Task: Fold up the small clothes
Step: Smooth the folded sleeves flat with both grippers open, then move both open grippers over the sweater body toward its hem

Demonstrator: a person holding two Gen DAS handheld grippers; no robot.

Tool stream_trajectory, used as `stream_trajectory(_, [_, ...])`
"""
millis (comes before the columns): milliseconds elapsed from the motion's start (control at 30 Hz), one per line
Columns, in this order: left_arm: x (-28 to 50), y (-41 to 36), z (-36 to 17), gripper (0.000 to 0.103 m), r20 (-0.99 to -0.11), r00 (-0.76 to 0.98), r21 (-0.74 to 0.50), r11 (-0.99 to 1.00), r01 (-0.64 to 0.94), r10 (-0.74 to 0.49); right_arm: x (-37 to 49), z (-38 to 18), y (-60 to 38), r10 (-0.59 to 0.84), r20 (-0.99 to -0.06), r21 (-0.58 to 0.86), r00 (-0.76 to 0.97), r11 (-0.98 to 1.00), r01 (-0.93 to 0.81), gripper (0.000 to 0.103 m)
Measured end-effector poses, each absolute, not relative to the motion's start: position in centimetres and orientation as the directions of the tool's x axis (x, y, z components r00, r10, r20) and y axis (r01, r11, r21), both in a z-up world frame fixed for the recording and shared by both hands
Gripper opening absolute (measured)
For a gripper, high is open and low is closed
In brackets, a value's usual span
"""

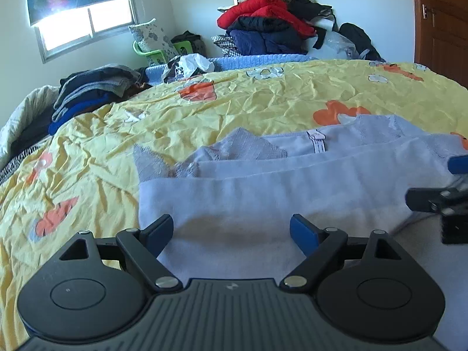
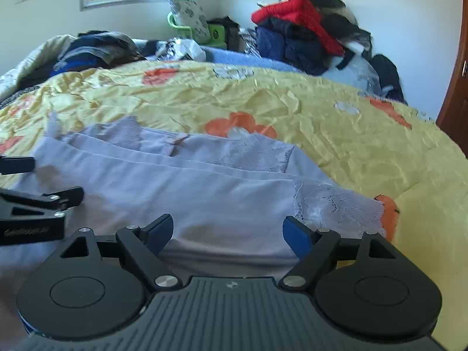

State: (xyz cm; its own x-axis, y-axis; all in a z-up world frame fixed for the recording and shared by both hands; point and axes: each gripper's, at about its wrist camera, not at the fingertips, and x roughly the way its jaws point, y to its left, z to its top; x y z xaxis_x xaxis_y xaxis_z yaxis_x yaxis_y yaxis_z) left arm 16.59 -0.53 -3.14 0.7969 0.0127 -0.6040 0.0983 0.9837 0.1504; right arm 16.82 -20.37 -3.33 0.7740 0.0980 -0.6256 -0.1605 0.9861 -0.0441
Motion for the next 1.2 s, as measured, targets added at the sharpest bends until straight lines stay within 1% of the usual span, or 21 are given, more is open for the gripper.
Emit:
stream_trajectory(167, [14.8,0.0,-3.1,0.088,-0.617,0.787,0.127,0.987,0.099,0.000,13.9,-3.4,-21.2,0.127,-0.629,0.007,0.767,0.987,-0.158,0.088])
stream_trajectory(400, [11.6,0.4,-3.0,0.088,-0.623,0.782,0.112,0.989,0.100,-0.009,11.0,-4.0,-21.9,0.138,-0.637,0.070,0.759,0.990,-0.122,0.087])
stream_trajectory(633, [7.0,1.2,-3.1,0.088,-0.642,0.766,0.091,0.989,0.113,-0.028,7.7,-4.1,-21.9,0.139,-0.639,0.081,0.757,0.990,-0.113,0.088])
stream_trajectory(700, [5.5,1.5,-3.3,0.089,-0.642,0.766,0.084,0.990,0.114,-0.034,6.5,-3.9,-22.1,0.139,-0.630,0.082,0.764,0.990,-0.113,0.091])
stream_trajectory(733, [5.0,1.6,-3.5,0.089,-0.646,0.763,0.082,0.990,0.113,-0.034,5.8,-3.8,-22.3,0.141,-0.626,0.080,0.767,0.990,-0.117,0.094])
stream_trajectory(767, [4.4,1.7,-3.8,0.089,-0.650,0.759,0.079,0.990,0.114,-0.035,5.3,-4.0,-22.4,0.141,-0.626,0.075,0.767,0.990,-0.121,0.095])
stream_trajectory(867, [3.2,2.0,-4.2,0.089,-0.630,0.776,0.103,0.991,0.083,0.000,4.0,-4.5,-22.8,0.114,-0.632,0.045,0.767,0.993,-0.111,0.094])
stream_trajectory(933, [2.2,2.4,-4.2,0.089,-0.606,0.795,0.106,0.992,0.074,0.005,2.6,-4.4,-23.2,0.095,-0.599,0.024,0.795,0.995,-0.101,0.094])
stream_trajectory(1000, [1.4,2.9,-4.1,0.089,-0.605,0.796,0.091,0.993,0.076,-0.006,1.1,-4.2,-23.6,0.071,-0.572,-0.010,0.817,0.996,-0.094,0.095])
stream_trajectory(1067, [0.9,3.3,-4.2,0.089,-0.621,0.783,0.060,0.994,0.096,-0.038,0.2,-4.5,-24.0,0.062,-0.578,-0.021,0.814,0.996,-0.090,0.095])
stream_trajectory(1200, [0.1,3.6,-4.2,0.089,-0.648,0.750,-0.031,0.989,0.143,-0.129,-1.5,-4.9,-25.2,0.141,-0.580,0.072,0.802,0.990,-0.121,0.095])
